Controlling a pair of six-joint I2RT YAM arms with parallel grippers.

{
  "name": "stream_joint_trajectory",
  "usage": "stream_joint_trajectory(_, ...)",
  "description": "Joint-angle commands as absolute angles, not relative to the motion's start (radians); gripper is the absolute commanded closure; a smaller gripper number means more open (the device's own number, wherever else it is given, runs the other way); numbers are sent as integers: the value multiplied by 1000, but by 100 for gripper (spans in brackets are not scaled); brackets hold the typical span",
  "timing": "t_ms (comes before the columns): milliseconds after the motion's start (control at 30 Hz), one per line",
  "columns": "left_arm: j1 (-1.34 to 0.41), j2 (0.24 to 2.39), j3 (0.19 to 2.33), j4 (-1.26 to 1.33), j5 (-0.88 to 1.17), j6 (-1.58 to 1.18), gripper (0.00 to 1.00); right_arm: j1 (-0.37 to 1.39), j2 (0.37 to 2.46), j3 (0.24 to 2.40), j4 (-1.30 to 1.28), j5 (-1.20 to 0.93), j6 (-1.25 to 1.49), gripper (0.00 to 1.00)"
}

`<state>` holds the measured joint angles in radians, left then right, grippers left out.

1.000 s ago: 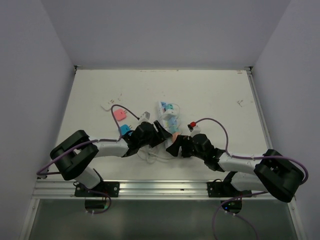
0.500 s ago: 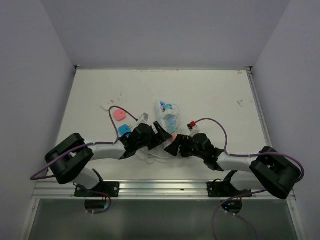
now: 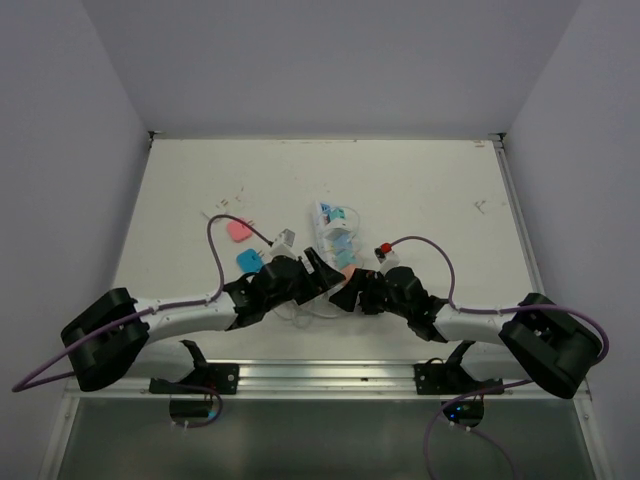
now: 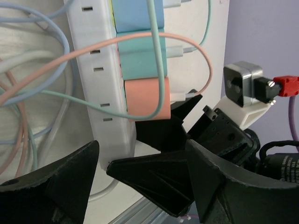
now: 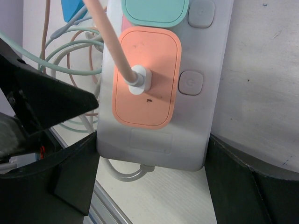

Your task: Pull the plug off the socket

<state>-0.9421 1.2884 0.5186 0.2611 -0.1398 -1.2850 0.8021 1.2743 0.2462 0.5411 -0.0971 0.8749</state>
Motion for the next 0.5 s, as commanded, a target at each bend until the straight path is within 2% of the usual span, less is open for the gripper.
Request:
stream_joint_trajectory(0,-969,1301,509,242,-179,-1302,22,802,1269,276,600,-104,881,100)
stream_joint_trajectory(100,-989,1318,509,244,-199,-1302,27,804,1266,275,598,-104,879,100)
stream_joint_trajectory(467,-986,1450,568,287,-250,-1264,31,802,1276,273,617,-121,881,100)
